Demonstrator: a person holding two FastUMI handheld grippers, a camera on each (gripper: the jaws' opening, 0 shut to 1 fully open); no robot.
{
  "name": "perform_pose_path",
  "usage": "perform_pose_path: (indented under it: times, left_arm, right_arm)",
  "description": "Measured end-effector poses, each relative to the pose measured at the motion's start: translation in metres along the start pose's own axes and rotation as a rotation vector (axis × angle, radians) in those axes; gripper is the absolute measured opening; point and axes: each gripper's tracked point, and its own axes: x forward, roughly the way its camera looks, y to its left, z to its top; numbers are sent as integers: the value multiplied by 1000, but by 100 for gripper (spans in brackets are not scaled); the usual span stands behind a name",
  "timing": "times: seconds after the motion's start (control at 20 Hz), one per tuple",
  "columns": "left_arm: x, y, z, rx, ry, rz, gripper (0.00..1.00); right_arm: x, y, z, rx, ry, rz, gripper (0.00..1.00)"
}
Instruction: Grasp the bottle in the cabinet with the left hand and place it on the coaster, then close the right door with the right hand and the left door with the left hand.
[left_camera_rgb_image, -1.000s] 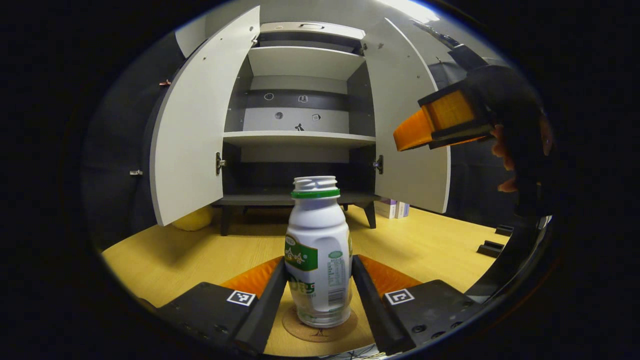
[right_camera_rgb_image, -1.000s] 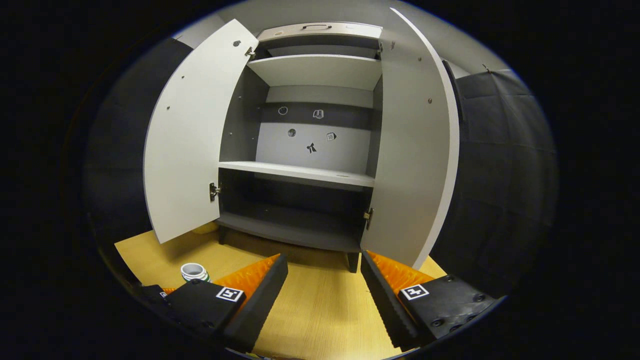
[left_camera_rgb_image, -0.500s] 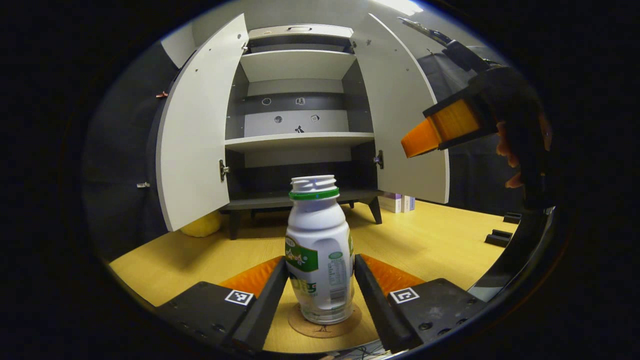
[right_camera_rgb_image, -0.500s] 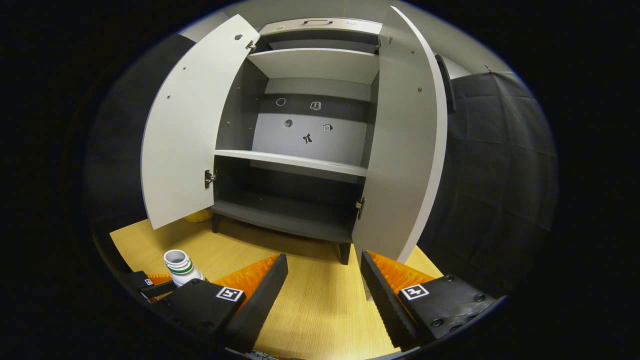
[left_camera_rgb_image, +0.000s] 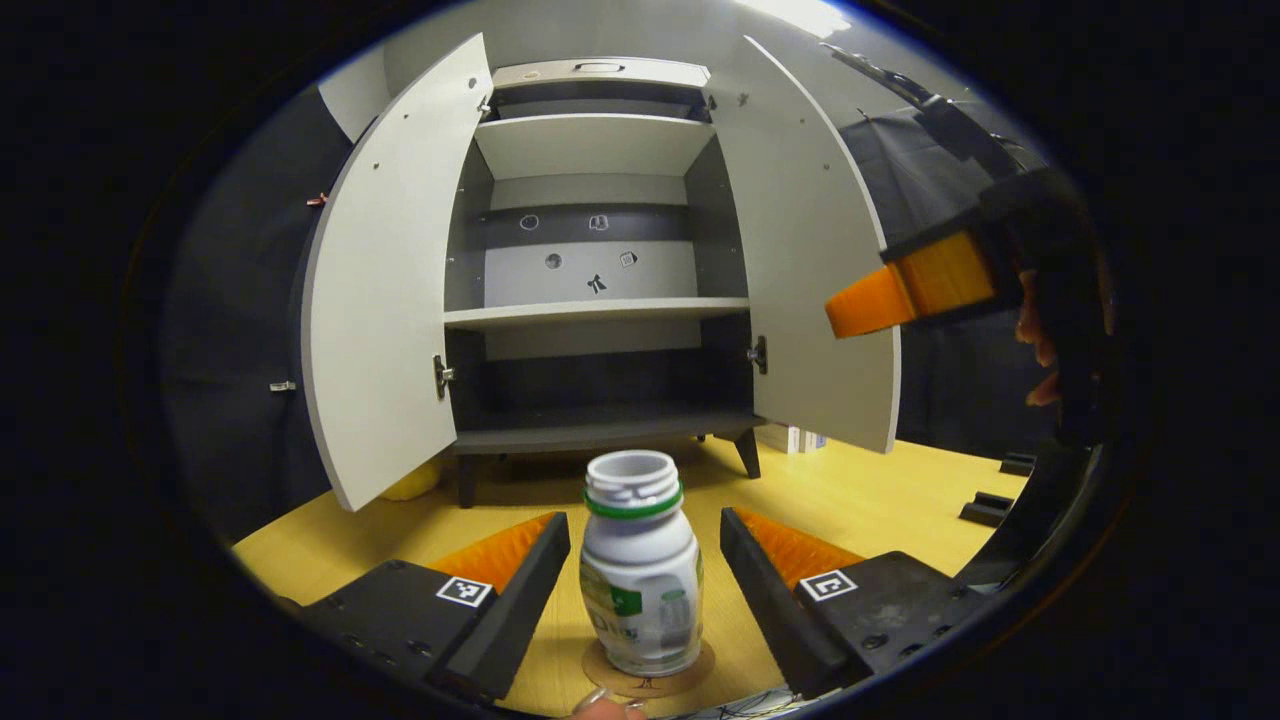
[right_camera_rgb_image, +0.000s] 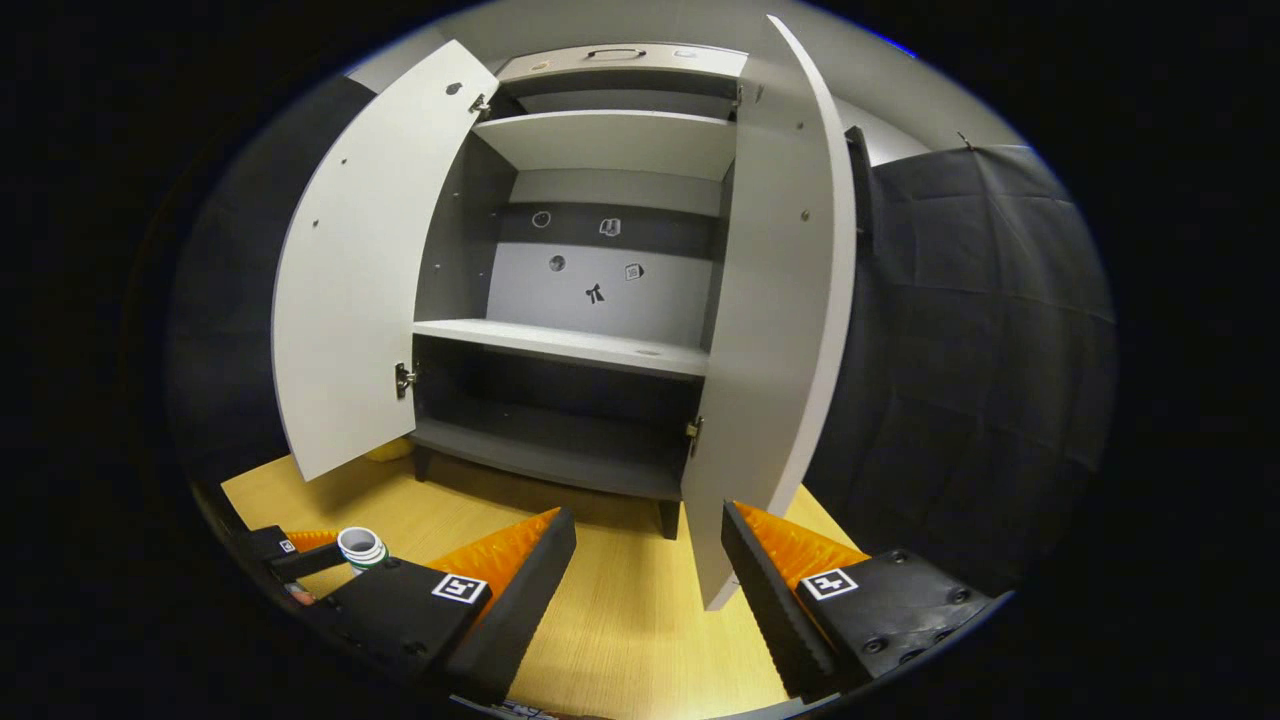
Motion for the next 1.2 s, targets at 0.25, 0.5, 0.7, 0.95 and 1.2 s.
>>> perform_pose_path:
  times: [0.25,0.5,0.7,0.95,1.2]
  left_arm:
    - [12,-3,76,11,-47,-105,96]
    - [3,-10,157,-13,-62,-275,95]
    - [-8,5,195,-28,-30,-340,96]
    - [3,6,237,-43,-56,-348,95]
    - [20,-11,268,-74,-86,-314,96]
  right_arm:
    - [-13,-21,44,38,2,-61,98]
    - [-27,-42,98,33,-27,-167,98]
    - [-44,-77,134,75,-88,-285,98]
    - [-49,-149,158,113,-136,-421,98]
    - [-19,-170,174,83,-164,-317,98]
